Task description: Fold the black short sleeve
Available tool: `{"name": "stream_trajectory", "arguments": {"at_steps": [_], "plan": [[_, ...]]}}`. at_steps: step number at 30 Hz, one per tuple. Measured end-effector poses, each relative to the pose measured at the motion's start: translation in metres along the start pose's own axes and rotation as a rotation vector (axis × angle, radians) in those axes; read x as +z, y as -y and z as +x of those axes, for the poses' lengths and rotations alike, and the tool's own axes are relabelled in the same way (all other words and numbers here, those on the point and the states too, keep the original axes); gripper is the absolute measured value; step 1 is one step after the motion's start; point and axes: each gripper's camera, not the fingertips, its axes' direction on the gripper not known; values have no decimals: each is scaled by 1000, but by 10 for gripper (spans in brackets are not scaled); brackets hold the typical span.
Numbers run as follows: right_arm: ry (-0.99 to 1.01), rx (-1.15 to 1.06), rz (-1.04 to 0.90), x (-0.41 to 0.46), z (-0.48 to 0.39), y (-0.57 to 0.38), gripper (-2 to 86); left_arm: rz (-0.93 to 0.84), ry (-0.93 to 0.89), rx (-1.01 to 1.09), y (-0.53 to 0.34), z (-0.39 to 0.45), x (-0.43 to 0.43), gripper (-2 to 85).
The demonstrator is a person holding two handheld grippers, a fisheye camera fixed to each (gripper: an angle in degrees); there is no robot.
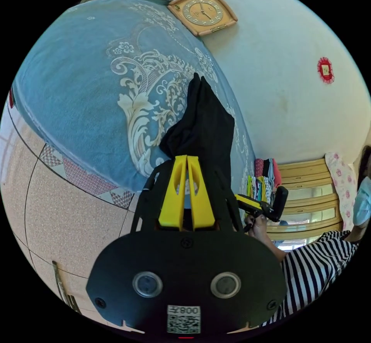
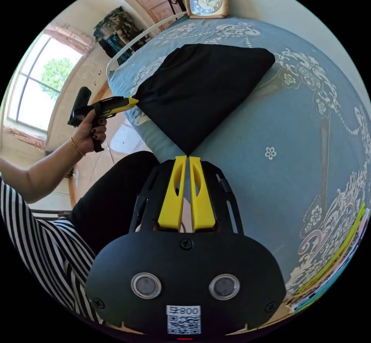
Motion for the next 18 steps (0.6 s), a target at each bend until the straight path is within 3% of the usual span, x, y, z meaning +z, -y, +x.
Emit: {"name": "stream_trajectory", "arguments": {"at_steps": [9,18], "plan": [[477,361,102,-18,107,-76,88,-30,-197,-19,-33,-3,5,41],[695,518,84,-21,171,-140,39,-125,-384,-68,-38,7,52,80]]}}
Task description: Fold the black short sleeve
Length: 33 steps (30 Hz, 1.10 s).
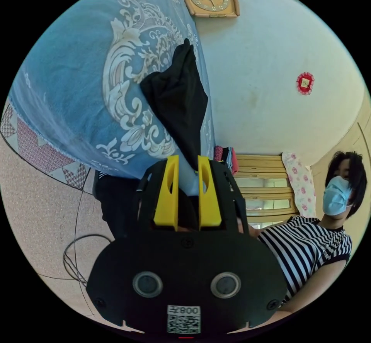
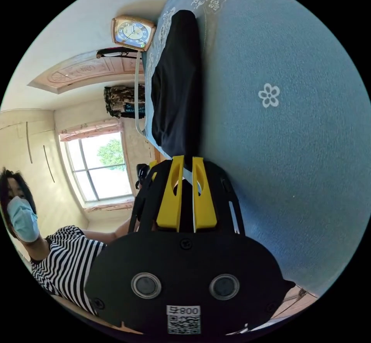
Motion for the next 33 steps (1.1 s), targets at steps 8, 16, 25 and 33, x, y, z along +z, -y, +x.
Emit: {"name": "stream_trajectory", "arguments": {"at_steps": [8,16,25,33], "plan": [[162,-84,43,-82,-3,-38,18,81,-207,-74,-4,2,34,124],[164,-167,56,-160,-7,-83,16,332,-400,-194,1,8,65,87],[197,-181,120,-274,18,-176,15,308,-300,-103,-15,94,123,30],[223,-262,173,-398,20,-309,14,192,-311,128,-42,221,187,26]]}}
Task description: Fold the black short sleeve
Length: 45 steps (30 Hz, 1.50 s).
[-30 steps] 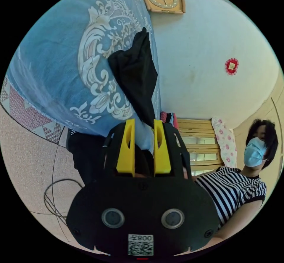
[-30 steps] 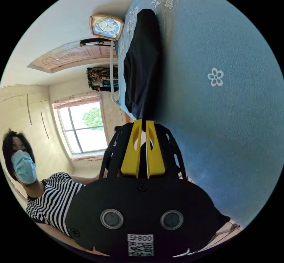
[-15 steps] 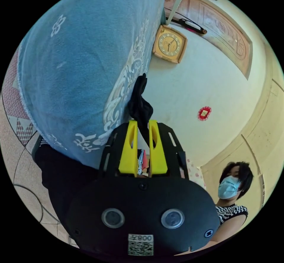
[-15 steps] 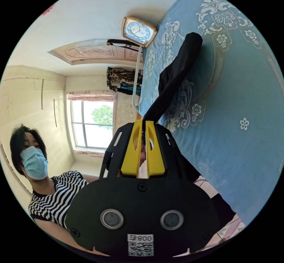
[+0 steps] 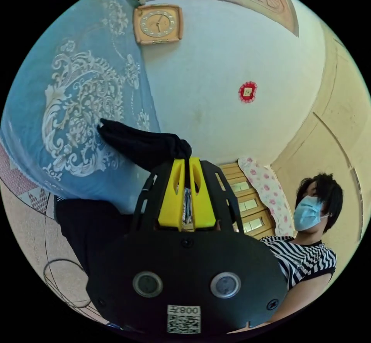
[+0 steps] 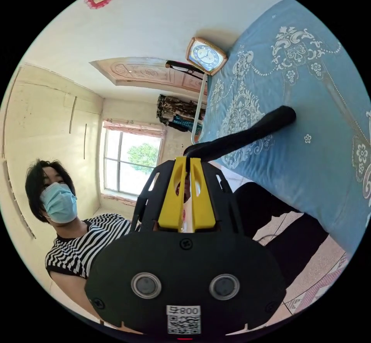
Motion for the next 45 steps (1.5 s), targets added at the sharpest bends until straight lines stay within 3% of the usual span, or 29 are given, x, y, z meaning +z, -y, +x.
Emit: {"name": "stream_trajectory", "arguments": {"at_steps": [8,15,22,31,34,38,42,45], "plan": [[-15,-173,109,-138,-78,-114,14,-185,-103,270,-43,117,140,25],[-89,-182,235,-277,-97,-199,14,-335,-88,253,-82,144,289,24],[-185,-207,364,-443,-119,-208,14,-402,-78,354,-92,200,518,24],[-398,-314,551,-701,-195,-229,15,-478,-222,587,-152,301,826,24],[-493,-263,584,-771,-182,-270,15,-576,-204,628,-201,295,915,24],[-535,-29,625,-846,-96,-343,15,-780,-75,550,-284,227,1028,24],[-474,274,636,-887,10,-419,15,-995,55,406,-352,154,1099,24],[-415,276,664,-901,34,-458,15,-1033,40,331,-381,131,1126,24]]}}
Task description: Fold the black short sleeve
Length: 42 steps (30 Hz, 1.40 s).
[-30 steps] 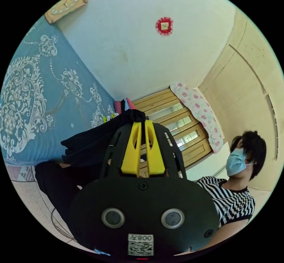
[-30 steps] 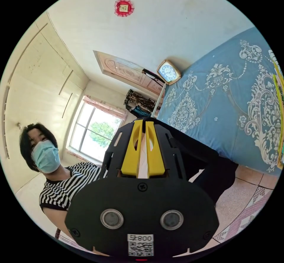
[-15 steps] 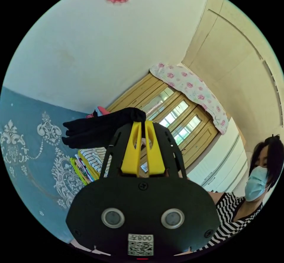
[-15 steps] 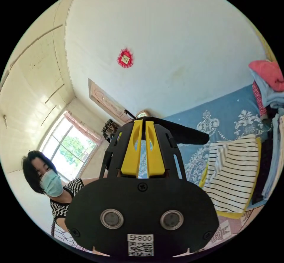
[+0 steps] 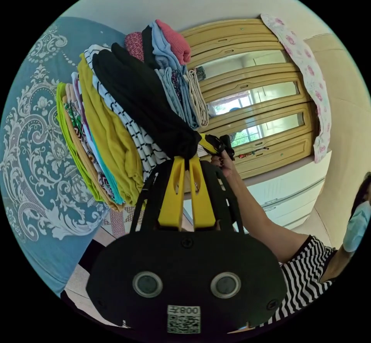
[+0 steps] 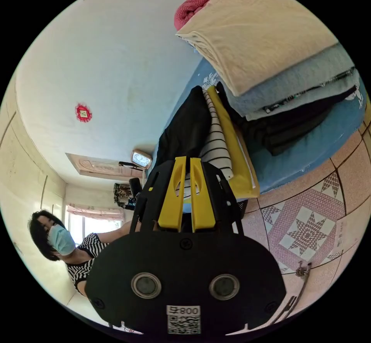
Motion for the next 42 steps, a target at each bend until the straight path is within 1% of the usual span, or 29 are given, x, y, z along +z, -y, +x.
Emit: {"name": "stream_trajectory", "arguments": {"at_steps": [4,7,9,10,13,15,16,17,19,22,24,26,27,28,29,31,35,36,37,38,39,40,42], "plan": [[-57,-14,-38,-14,15,-10,14,-27,19,4,17,-6,37,25],[-87,38,-45,-19,35,-17,13,-86,38,-19,29,-15,65,27],[-32,45,25,-28,42,-29,10,-97,26,-21,33,-17,72,27],[-34,39,40,-30,42,-32,9,-109,26,-15,34,-16,73,26],[-126,8,165,-47,27,-53,3,-86,55,16,37,-7,65,22],[-165,-68,281,-57,1,-71,1,-50,56,58,41,3,58,18],[-178,-94,298,-56,-7,-74,1,-28,64,86,46,10,54,14],[-205,-144,313,-51,-24,-78,1,-1,69,122,52,19,52,11],[-225,-208,283,-33,-43,-78,0,19,76,176,63,32,55,7],[-313,-220,135,12,-53,-65,0,23,105,223,81,47,70,4],[-433,-176,51,46,-49,-60,0,-20,134,240,89,50,84,2],[-452,-146,31,64,-44,-61,0,-137,292,190,95,32,106,1],[-428,-121,43,69,-41,-64,0,-162,304,183,94,26,110,1],[-410,-107,52,71,-40,-66,0,-184,279,179,92,18,112,1],[-378,-93,60,75,-42,-70,0,-167,239,146,89,16,107,1],[-372,-111,90,80,-57,-82,0,-137,237,152,84,26,96,1],[-455,-244,219,102,-117,-125,0,-84,252,244,67,54,72,1],[-500,-248,223,118,-125,-132,0,-87,268,241,66,54,70,1],[-527,-243,197,128,-127,-132,0,-142,320,221,64,50,72,1],[-579,-203,107,152,-124,-131,0,-185,337,211,61,46,72,1],[-557,-168,66,169,-123,-132,1,-185,327,205,59,46,68,1],[-552,-161,78,174,-127,-135,1,-175,320,200,53,52,57,1],[-612,-207,149,190,-160,-154,1,-155,379,251,41,70,36,1]]}}
